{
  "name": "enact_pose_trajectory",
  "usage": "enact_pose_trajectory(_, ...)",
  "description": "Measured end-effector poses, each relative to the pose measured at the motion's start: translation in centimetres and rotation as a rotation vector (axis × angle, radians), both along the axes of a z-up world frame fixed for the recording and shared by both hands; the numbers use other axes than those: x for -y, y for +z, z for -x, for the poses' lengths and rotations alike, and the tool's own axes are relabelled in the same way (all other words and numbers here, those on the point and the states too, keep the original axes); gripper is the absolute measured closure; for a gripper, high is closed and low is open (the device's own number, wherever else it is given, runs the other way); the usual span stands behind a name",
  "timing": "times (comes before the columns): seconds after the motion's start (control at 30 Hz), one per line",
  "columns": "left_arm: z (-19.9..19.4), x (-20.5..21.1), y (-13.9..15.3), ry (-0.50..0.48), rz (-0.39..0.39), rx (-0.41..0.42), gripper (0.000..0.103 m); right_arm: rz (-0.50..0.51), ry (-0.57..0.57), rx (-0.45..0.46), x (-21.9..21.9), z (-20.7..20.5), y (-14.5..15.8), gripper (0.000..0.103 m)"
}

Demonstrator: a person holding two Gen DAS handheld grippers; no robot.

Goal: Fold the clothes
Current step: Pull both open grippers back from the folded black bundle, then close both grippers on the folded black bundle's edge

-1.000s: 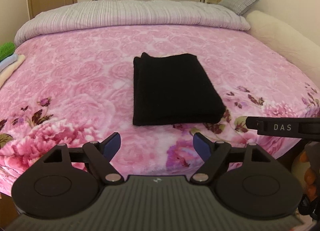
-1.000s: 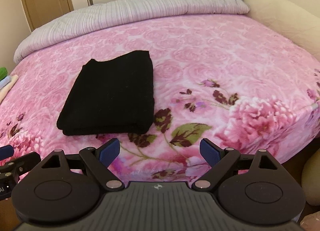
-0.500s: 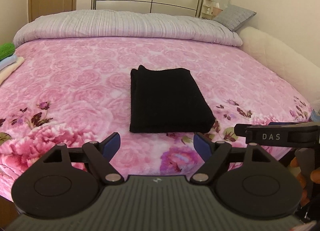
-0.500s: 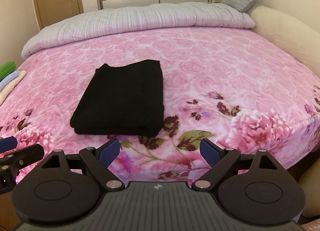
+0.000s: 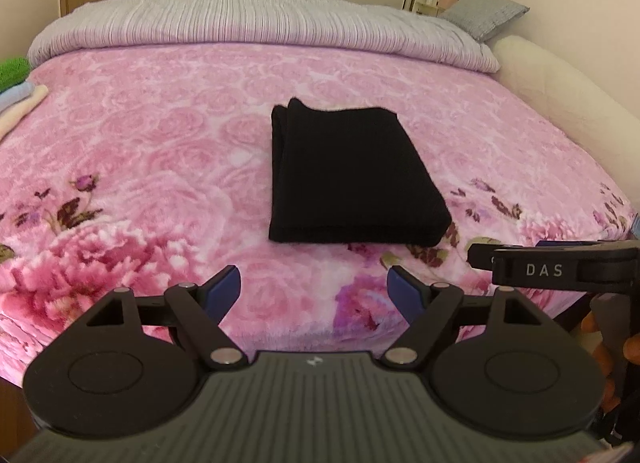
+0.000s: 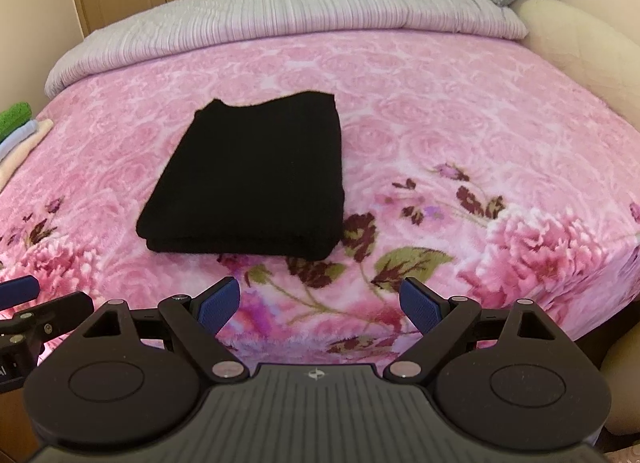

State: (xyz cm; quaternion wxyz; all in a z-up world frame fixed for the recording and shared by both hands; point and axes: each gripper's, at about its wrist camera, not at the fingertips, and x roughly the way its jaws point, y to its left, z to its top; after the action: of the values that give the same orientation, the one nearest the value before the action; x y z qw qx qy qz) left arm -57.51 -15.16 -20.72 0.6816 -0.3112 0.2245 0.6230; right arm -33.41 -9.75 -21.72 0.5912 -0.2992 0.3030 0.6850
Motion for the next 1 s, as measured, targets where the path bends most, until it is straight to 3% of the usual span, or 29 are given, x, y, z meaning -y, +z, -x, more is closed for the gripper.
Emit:
enact_pose_trajectory(0.4, 0.4, -2.9, -2.0, 0.003, 0.064, 0.009, 0.025, 0.074, -0.001, 0.011, -2.5, -0.1, -2.1, 0.014)
enact_pose_trajectory(0.5, 1.0, -3.7, -2.5, 0.005, 0.074, 0.042, 0.025, 0.091, 0.005, -0.026, -3.1, -0.7, -2.7, 0.014)
enact_pose_trajectory(0.6, 2.6, -4.8, -3.1, 0.016, 0.088, 0.152, 0.025, 0.126, -0.006, -0.121, -3.9, -2.2, -3.5, 0.014)
enact_pose_trajectory(0.8, 7.2, -7.7, -5.2, 0.063, 0.132, 0.466, 0.027, 0.193, -0.094, -0.432, -5.8, -6.8, -5.3, 0.014)
enact_pose_trajectory(0.9, 8.6, -9.6, -6.0, 0.063, 0.154, 0.539, 0.027, 0.214, -0.137, -0.584, -6.8, -8.7, -6.1, 0.013)
enact_pose_trajectory(1.0, 9.5, -11.4, -6.7, 0.058, 0.177, 0.566, 0.027, 0.231, -0.154, -0.680, -7.8, -9.8, -6.9, 0.013)
